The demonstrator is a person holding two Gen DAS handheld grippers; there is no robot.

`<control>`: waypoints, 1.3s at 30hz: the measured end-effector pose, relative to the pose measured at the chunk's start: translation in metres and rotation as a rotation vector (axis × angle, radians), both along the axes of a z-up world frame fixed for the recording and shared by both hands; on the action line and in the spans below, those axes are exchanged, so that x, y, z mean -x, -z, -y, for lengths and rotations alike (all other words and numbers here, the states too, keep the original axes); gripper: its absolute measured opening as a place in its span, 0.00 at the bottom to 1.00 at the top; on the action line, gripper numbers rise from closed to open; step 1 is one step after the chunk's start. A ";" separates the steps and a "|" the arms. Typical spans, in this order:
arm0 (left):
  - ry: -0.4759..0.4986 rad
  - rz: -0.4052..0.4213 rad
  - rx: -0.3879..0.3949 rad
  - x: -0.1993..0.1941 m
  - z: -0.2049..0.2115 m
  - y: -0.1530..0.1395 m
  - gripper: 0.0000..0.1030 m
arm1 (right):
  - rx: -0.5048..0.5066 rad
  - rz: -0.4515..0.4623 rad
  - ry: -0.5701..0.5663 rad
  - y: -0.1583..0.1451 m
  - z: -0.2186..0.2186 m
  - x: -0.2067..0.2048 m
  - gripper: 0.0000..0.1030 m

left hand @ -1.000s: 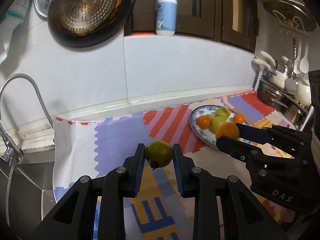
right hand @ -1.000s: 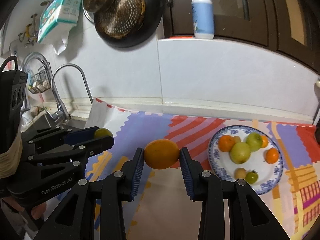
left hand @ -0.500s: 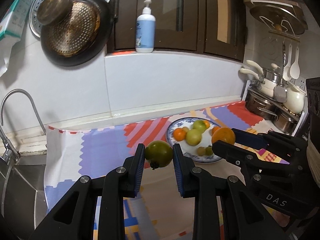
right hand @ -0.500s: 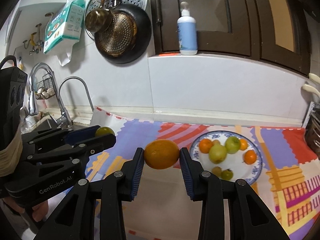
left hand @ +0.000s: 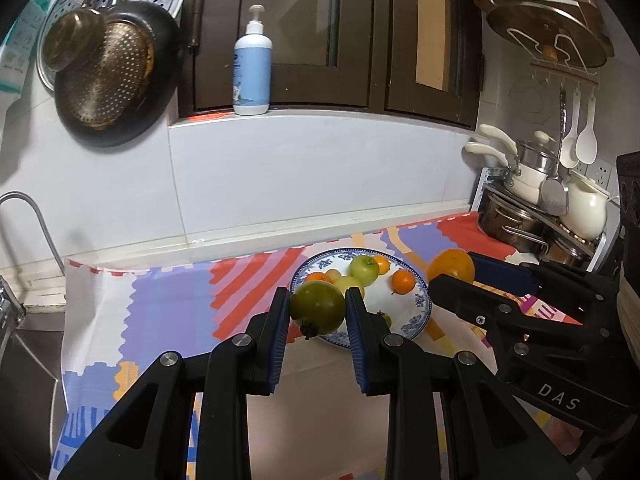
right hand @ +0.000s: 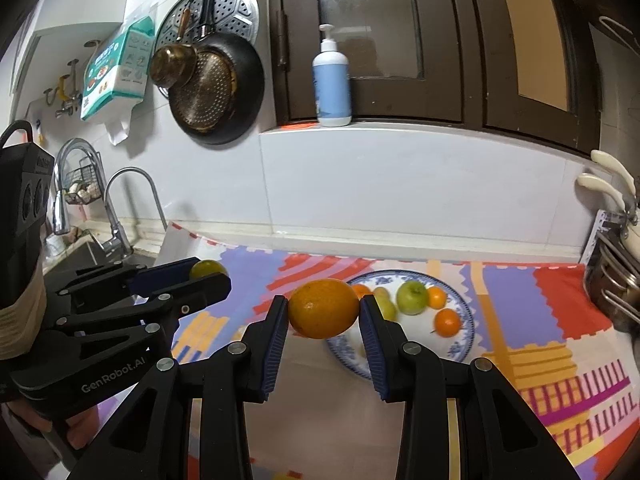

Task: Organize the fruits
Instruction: 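Carry the held green citrus and orange over the plate, then lower both fruits onto the plate and open both tools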

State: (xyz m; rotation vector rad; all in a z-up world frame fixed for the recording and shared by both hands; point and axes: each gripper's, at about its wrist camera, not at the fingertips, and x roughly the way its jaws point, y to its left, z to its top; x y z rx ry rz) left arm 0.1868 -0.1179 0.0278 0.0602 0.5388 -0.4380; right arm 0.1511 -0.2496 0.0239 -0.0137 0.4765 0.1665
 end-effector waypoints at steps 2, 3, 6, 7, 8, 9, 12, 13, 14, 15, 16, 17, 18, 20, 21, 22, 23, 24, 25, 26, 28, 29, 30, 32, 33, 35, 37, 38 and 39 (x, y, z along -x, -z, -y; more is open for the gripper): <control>-0.001 -0.002 -0.004 -0.004 0.008 0.001 0.27 | -0.002 0.000 0.000 0.000 0.009 -0.003 0.36; 0.000 -0.004 -0.005 -0.005 0.011 0.002 0.27 | -0.003 -0.001 0.000 0.000 0.012 -0.004 0.36; 0.002 -0.011 -0.008 -0.012 0.023 0.005 0.27 | -0.011 -0.009 0.006 0.003 0.024 -0.010 0.36; 0.003 -0.013 -0.009 -0.013 0.026 0.006 0.27 | -0.014 -0.013 0.008 0.004 0.029 -0.013 0.36; 0.003 -0.017 -0.011 -0.016 0.030 0.007 0.27 | -0.017 -0.017 0.011 0.005 0.033 -0.015 0.36; 0.002 -0.021 -0.013 -0.019 0.033 0.009 0.27 | -0.017 -0.019 0.014 0.006 0.035 -0.018 0.36; 0.009 -0.034 -0.017 -0.027 0.043 0.014 0.27 | -0.021 -0.031 0.022 0.009 0.045 -0.025 0.36; 0.011 -0.040 -0.019 -0.030 0.047 0.016 0.27 | -0.019 -0.034 0.026 0.011 0.048 -0.028 0.36; 0.014 -0.045 -0.021 -0.033 0.049 0.017 0.27 | -0.021 -0.039 0.027 0.012 0.051 -0.030 0.36; 0.016 -0.047 -0.022 -0.035 0.051 0.019 0.27 | -0.024 -0.045 0.030 0.014 0.054 -0.034 0.36; 0.018 -0.053 -0.026 -0.039 0.054 0.021 0.27 | -0.024 -0.049 0.034 0.016 0.057 -0.037 0.36; 0.022 -0.061 -0.031 -0.042 0.057 0.023 0.27 | -0.024 -0.053 0.037 0.017 0.059 -0.039 0.36; 0.028 -0.068 -0.035 -0.045 0.060 0.025 0.27 | -0.028 -0.060 0.040 0.019 0.061 -0.043 0.36; 0.041 -0.073 -0.049 -0.052 0.067 0.030 0.27 | -0.033 -0.071 0.048 0.023 0.066 -0.049 0.36; 0.048 -0.074 -0.054 -0.054 0.069 0.032 0.27 | -0.034 -0.077 0.054 0.026 0.068 -0.053 0.36; 0.059 -0.078 -0.060 -0.058 0.073 0.035 0.27 | -0.039 -0.086 0.059 0.029 0.072 -0.057 0.36; 0.067 -0.084 -0.064 -0.062 0.077 0.037 0.27 | -0.042 -0.092 0.062 0.032 0.074 -0.059 0.36; 0.075 -0.088 -0.066 -0.065 0.079 0.039 0.27 | -0.044 -0.101 0.067 0.035 0.077 -0.062 0.36; 0.089 -0.095 -0.066 -0.069 0.084 0.042 0.27 | -0.043 -0.113 0.072 0.039 0.080 -0.066 0.36; 0.097 -0.100 -0.066 -0.072 0.087 0.045 0.27 | -0.043 -0.125 0.075 0.042 0.082 -0.070 0.36; 0.118 -0.114 -0.064 -0.080 0.096 0.051 0.27 | -0.041 -0.143 0.083 0.049 0.086 -0.075 0.36; 0.124 -0.120 -0.066 -0.083 0.099 0.053 0.27 | -0.040 -0.153 0.085 0.052 0.089 -0.077 0.36; 0.132 -0.129 -0.068 -0.086 0.103 0.056 0.27 | -0.040 -0.164 0.089 0.056 0.091 -0.080 0.36; 0.151 -0.154 -0.065 -0.095 0.109 0.062 0.27 | -0.042 -0.187 0.097 0.064 0.097 -0.085 0.36; 0.156 -0.166 -0.068 -0.098 0.113 0.065 0.27 | -0.043 -0.195 0.103 0.067 0.100 -0.087 0.36; 0.169 -0.179 -0.077 -0.105 0.120 0.071 0.27 | -0.052 -0.220 0.112 0.076 0.106 -0.093 0.36; 0.177 -0.190 -0.085 -0.109 0.125 0.076 0.27 | -0.065 -0.247 0.119 0.085 0.112 -0.100 0.36; 0.182 -0.194 -0.088 -0.111 0.128 0.079 0.27 | -0.068 -0.255 0.120 0.087 0.113 -0.102 0.36; 0.183 -0.197 -0.093 -0.113 0.129 0.081 0.27 | -0.070 -0.261 0.119 0.090 0.115 -0.105 0.36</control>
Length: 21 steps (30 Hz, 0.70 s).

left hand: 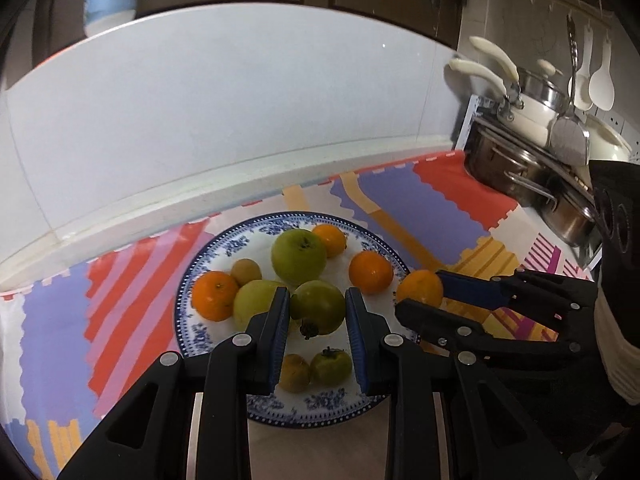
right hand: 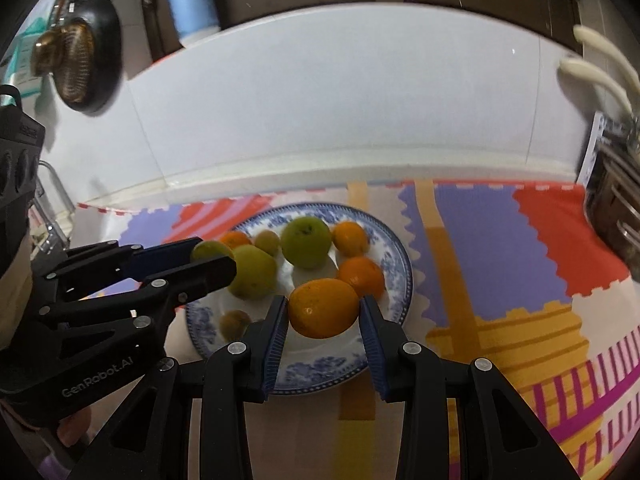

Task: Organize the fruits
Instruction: 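Lower both fruits onto the plate and open both tools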

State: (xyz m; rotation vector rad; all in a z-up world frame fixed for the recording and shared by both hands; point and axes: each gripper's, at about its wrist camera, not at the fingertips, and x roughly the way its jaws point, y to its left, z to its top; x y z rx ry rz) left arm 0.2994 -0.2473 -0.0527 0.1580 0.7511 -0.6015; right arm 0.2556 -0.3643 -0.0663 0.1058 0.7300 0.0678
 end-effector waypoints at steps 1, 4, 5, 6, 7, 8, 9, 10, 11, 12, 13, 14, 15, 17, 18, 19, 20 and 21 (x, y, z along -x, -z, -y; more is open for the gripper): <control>0.004 -0.005 -0.006 -0.002 0.002 0.002 0.27 | 0.003 -0.009 0.001 0.003 0.001 -0.003 0.36; 0.010 -0.018 -0.018 -0.006 0.005 0.007 0.28 | 0.002 -0.029 0.007 0.010 0.004 -0.008 0.36; 0.010 -0.024 -0.023 -0.007 0.006 0.009 0.28 | 0.000 -0.032 0.008 0.012 0.005 -0.009 0.36; 0.009 -0.029 -0.023 -0.008 0.007 0.010 0.28 | -0.002 -0.036 0.009 0.013 0.005 -0.010 0.36; 0.003 -0.030 -0.021 -0.008 0.006 0.011 0.28 | -0.002 -0.039 0.010 0.014 0.006 -0.011 0.36; 0.000 -0.029 -0.023 -0.008 0.006 0.011 0.28 | -0.003 -0.042 0.010 0.015 0.005 -0.012 0.36; -0.002 -0.032 -0.026 -0.009 0.005 0.012 0.28 | -0.003 -0.043 0.009 0.016 0.005 -0.012 0.36; -0.005 -0.036 -0.029 -0.009 0.004 0.013 0.28 | -0.003 -0.046 0.007 0.017 0.004 -0.013 0.36; -0.008 -0.037 -0.032 -0.009 0.003 0.014 0.28 | -0.002 -0.049 0.007 0.017 0.004 -0.014 0.36; -0.011 -0.034 -0.034 -0.009 0.001 0.014 0.28 | -0.003 -0.052 0.004 0.019 0.003 -0.015 0.36; -0.016 -0.032 -0.035 -0.008 -0.001 0.013 0.30 | -0.002 -0.054 0.001 0.020 0.002 -0.015 0.36; -0.019 -0.032 -0.035 -0.009 -0.001 0.013 0.33 | -0.001 -0.055 -0.002 0.021 0.001 -0.016 0.36; -0.021 -0.033 -0.035 -0.009 -0.002 0.013 0.37 | -0.001 -0.058 -0.005 0.022 0.000 -0.017 0.36; -0.032 -0.025 -0.038 -0.008 -0.004 0.012 0.38 | -0.001 -0.065 -0.012 0.024 -0.003 -0.018 0.36; -0.037 -0.021 -0.040 -0.008 -0.006 0.012 0.38 | 0.001 -0.068 -0.014 0.025 -0.004 -0.018 0.36; -0.044 -0.016 -0.040 -0.006 -0.008 0.011 0.38 | -0.001 -0.068 -0.018 0.025 -0.005 -0.018 0.36; -0.051 -0.013 -0.042 -0.006 -0.010 0.010 0.38 | -0.002 -0.067 -0.023 0.025 -0.005 -0.018 0.36; -0.061 -0.009 -0.046 -0.005 -0.012 0.010 0.38 | 0.002 -0.065 -0.024 0.025 -0.007 -0.018 0.37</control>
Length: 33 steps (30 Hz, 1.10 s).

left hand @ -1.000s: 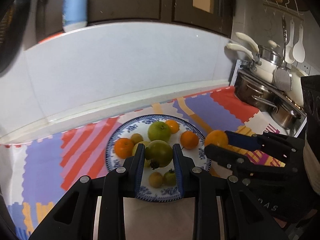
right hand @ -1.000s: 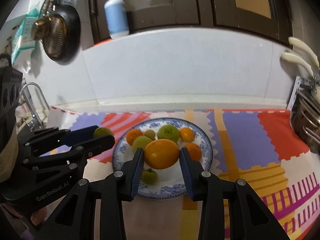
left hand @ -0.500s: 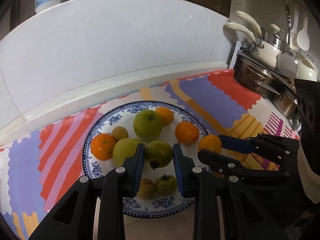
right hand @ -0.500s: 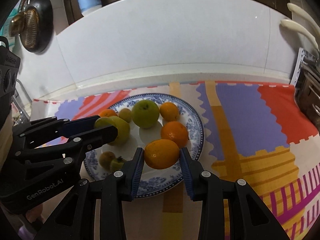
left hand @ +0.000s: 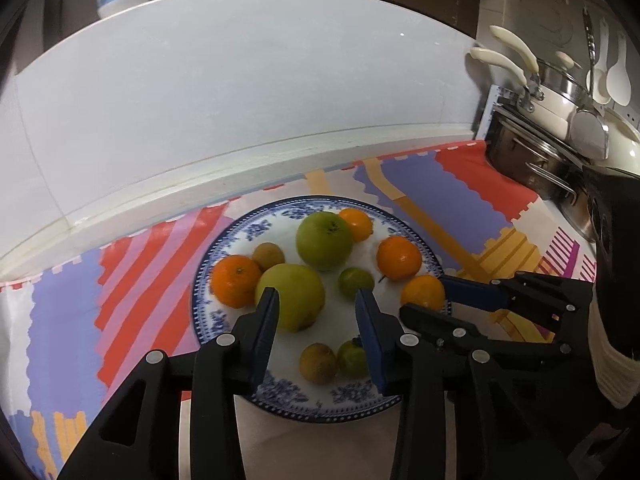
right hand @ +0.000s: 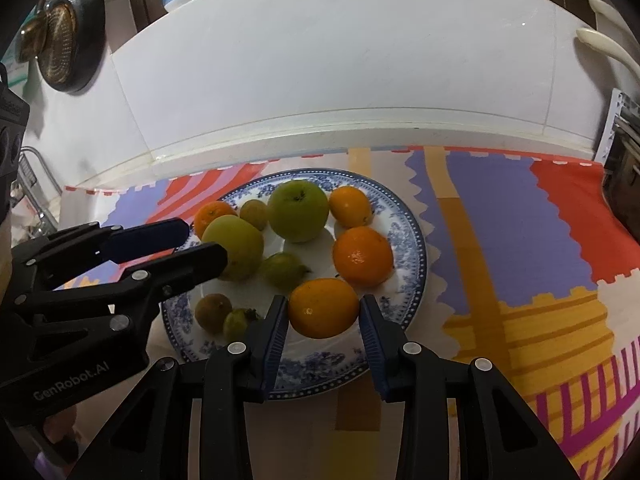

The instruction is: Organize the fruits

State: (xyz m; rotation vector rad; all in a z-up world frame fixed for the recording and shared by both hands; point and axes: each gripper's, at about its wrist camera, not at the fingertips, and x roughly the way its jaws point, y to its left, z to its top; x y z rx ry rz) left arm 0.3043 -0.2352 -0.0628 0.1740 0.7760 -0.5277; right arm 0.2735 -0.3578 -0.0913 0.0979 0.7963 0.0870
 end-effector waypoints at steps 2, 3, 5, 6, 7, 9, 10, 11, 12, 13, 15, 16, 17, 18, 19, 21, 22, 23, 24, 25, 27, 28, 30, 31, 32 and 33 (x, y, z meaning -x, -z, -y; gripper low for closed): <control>-0.015 0.002 -0.002 0.002 -0.005 0.000 0.38 | 0.004 -0.003 0.001 0.001 -0.001 -0.001 0.37; -0.026 0.002 -0.003 0.003 -0.007 -0.001 0.38 | 0.002 -0.003 0.001 0.000 -0.001 -0.001 0.37; -0.041 0.006 -0.003 0.004 -0.012 -0.001 0.38 | 0.002 0.000 0.004 -0.002 -0.001 0.000 0.38; -0.050 0.006 -0.003 0.005 -0.014 -0.002 0.38 | 0.007 0.006 0.007 -0.004 -0.002 0.001 0.42; -0.058 0.008 -0.002 0.007 -0.016 -0.003 0.38 | 0.014 0.012 0.010 -0.006 -0.003 0.003 0.43; -0.066 0.014 0.000 0.011 -0.019 -0.005 0.38 | 0.024 0.025 0.013 -0.010 -0.004 0.008 0.43; -0.072 0.021 -0.002 0.014 -0.021 -0.007 0.38 | 0.025 0.031 0.015 -0.013 -0.004 0.011 0.43; -0.078 0.030 -0.003 0.017 -0.023 -0.009 0.38 | 0.025 0.037 0.019 -0.015 -0.004 0.014 0.43; -0.084 0.039 -0.002 0.022 -0.025 -0.012 0.38 | 0.025 0.043 0.024 -0.018 -0.004 0.017 0.43; -0.089 0.046 0.001 0.026 -0.027 -0.014 0.38 | 0.024 0.052 0.028 -0.022 -0.004 0.021 0.44; -0.097 0.062 0.008 0.034 -0.031 -0.020 0.41 | 0.026 0.073 0.037 -0.030 -0.005 0.032 0.43; -0.102 0.074 0.010 0.040 -0.033 -0.024 0.42 | 0.029 0.082 0.040 -0.033 -0.006 0.035 0.43; -0.109 0.084 0.012 0.045 -0.035 -0.027 0.42 | 0.034 0.091 0.042 -0.037 -0.007 0.040 0.43; -0.118 0.094 0.017 0.050 -0.038 -0.031 0.44 | 0.039 0.107 0.045 -0.043 -0.009 0.047 0.43; -0.126 0.104 0.023 0.056 -0.041 -0.035 0.48 | 0.043 0.118 0.049 -0.047 -0.010 0.053 0.43; -0.135 0.120 0.033 0.066 -0.047 -0.041 0.54 | 0.049 0.142 0.056 -0.056 -0.012 0.065 0.43; -0.142 0.132 0.036 0.072 -0.050 -0.045 0.57 | 0.051 0.150 0.060 -0.060 -0.013 0.070 0.44; -0.151 0.145 0.040 0.079 -0.053 -0.048 0.59 | 0.052 0.157 0.063 -0.064 -0.015 0.075 0.44; -0.159 0.153 0.042 0.083 -0.055 -0.052 0.61 | 0.053 0.165 0.066 -0.067 -0.016 0.081 0.49; -0.169 0.165 0.044 0.090 -0.059 -0.056 0.64 | 0.057 0.179 0.073 -0.071 -0.018 0.088 0.54; -0.180 0.185 0.044 0.100 -0.064 -0.062 0.69 | 0.066 0.196 0.083 -0.076 -0.021 0.098 0.57; -0.182 0.198 0.045 0.106 -0.066 -0.066 0.70 | 0.071 0.203 0.087 -0.079 -0.024 0.104 0.59; -0.199 0.229 0.041 0.120 -0.071 -0.072 0.75 | 0.069 0.210 0.089 -0.083 -0.026 0.113 0.62; -0.206 0.239 0.042 0.125 -0.073 -0.075 0.78 | 0.068 0.218 0.089 -0.085 -0.027 0.119 0.62; -0.211 0.249 0.044 0.131 -0.076 -0.077 0.80 | 0.071 0.224 0.091 -0.087 -0.028 0.124 0.63; -0.217 0.257 0.045 0.135 -0.078 -0.079 0.83 | 0.073 0.228 0.090 -0.089 -0.030 0.128 0.68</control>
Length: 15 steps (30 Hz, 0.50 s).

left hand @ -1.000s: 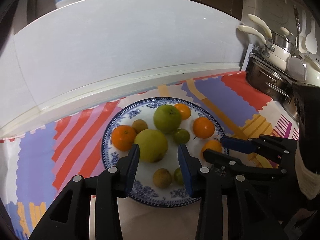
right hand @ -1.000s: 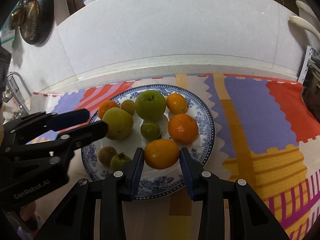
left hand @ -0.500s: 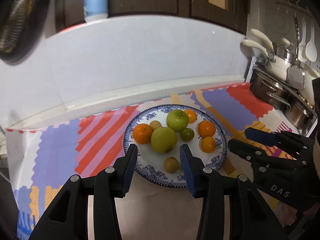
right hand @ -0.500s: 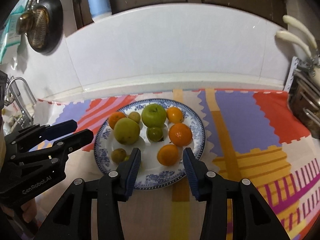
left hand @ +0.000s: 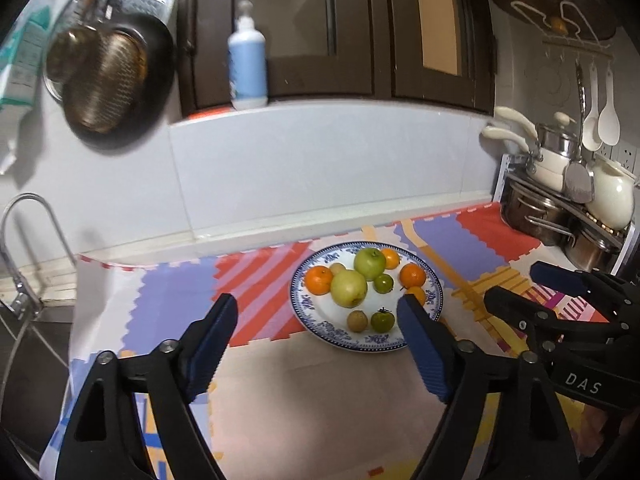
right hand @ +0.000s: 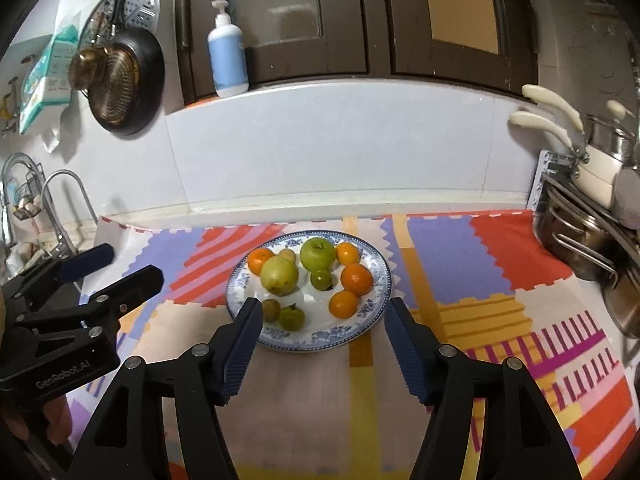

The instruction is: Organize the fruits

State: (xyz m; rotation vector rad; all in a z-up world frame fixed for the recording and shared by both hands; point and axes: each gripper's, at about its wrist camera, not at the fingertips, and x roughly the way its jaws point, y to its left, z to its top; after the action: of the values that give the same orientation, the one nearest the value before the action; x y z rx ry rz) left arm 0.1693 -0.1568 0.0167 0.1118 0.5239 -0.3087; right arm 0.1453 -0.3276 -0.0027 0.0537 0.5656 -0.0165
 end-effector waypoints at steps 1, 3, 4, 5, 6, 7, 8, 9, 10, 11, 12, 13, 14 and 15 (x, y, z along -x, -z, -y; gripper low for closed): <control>-0.010 0.010 -0.002 0.007 -0.003 -0.003 0.86 | 0.004 0.005 -0.001 -0.002 -0.002 0.005 0.72; -0.018 0.017 0.000 0.017 -0.008 -0.006 0.87 | 0.011 0.025 -0.002 -0.007 -0.006 0.017 0.72; -0.020 0.019 0.001 0.023 -0.011 -0.007 0.90 | 0.015 0.030 -0.003 -0.009 -0.008 0.022 0.73; -0.025 0.019 0.000 0.027 -0.013 -0.008 0.91 | 0.019 0.033 -0.004 -0.010 -0.010 0.026 0.74; -0.031 0.020 0.000 0.031 -0.015 -0.010 0.91 | 0.020 0.037 -0.003 -0.012 -0.012 0.031 0.76; -0.041 0.022 0.002 0.036 -0.017 -0.011 0.91 | 0.018 0.040 -0.002 -0.013 -0.013 0.036 0.78; -0.051 0.027 0.002 0.040 -0.020 -0.012 0.92 | 0.018 0.046 -0.001 -0.014 -0.015 0.041 0.78; -0.058 0.032 -0.001 0.044 -0.021 -0.013 0.94 | 0.020 0.048 0.000 -0.015 -0.017 0.044 0.78; -0.066 0.037 -0.009 0.049 -0.023 -0.013 0.95 | 0.024 0.050 0.000 -0.016 -0.019 0.048 0.79; -0.069 0.039 -0.013 0.052 -0.025 -0.014 0.95 | 0.026 0.051 0.000 -0.017 -0.020 0.051 0.79; -0.074 0.045 -0.017 0.058 -0.027 -0.016 0.97 | 0.028 0.054 0.000 -0.018 -0.022 0.055 0.80; -0.083 0.050 -0.020 0.061 -0.030 -0.016 0.99 | 0.028 0.057 0.001 -0.019 -0.024 0.059 0.81; -0.092 0.054 -0.020 0.065 -0.033 -0.017 0.99 | 0.030 0.059 0.000 -0.020 -0.026 0.061 0.81; -0.099 0.057 -0.017 0.069 -0.037 -0.018 0.99 | 0.033 0.061 0.001 -0.021 -0.028 0.065 0.82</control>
State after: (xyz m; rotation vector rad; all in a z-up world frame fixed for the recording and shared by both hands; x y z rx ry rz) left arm 0.1005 -0.1198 0.0344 0.1105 0.4742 -0.2036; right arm 0.0806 -0.2997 0.0185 0.0227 0.5041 -0.0249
